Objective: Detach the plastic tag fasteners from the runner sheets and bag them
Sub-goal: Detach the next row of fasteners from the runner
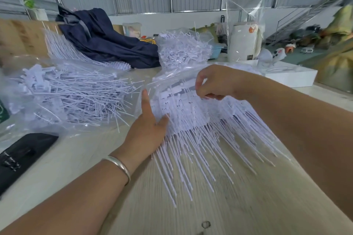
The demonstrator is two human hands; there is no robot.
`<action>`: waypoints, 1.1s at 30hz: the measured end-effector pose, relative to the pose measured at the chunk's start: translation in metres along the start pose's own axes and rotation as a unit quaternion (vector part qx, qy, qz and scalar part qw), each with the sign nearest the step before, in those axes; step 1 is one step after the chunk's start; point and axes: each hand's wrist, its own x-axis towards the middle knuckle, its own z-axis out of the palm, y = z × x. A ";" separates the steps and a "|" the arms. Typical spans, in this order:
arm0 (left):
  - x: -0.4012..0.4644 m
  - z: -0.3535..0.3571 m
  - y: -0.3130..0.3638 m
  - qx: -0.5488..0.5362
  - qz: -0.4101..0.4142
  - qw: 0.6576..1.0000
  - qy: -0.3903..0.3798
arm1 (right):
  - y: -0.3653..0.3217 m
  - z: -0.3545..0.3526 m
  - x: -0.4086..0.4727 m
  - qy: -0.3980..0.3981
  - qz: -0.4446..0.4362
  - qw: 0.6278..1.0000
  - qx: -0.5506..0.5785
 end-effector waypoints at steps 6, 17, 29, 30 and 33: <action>0.009 0.004 -0.014 0.011 0.027 0.999 -0.023 | 0.022 -0.003 -0.010 -0.025 0.012 0.987 0.160; 0.006 -0.016 -0.005 0.099 -0.047 0.994 0.011 | 0.038 0.052 -0.038 0.164 -0.135 0.959 -0.187; 0.000 -0.023 0.003 -0.471 -0.221 0.854 -0.019 | 0.034 0.084 -0.031 -0.016 -0.050 0.955 -0.292; 0.000 -0.024 0.003 -0.490 -0.234 0.840 -0.012 | 0.034 0.085 -0.031 0.001 -0.049 0.966 -0.254; 0.000 -0.024 0.002 -0.520 -0.267 0.810 -0.036 | 0.034 0.086 -0.030 0.017 -0.052 0.993 -0.102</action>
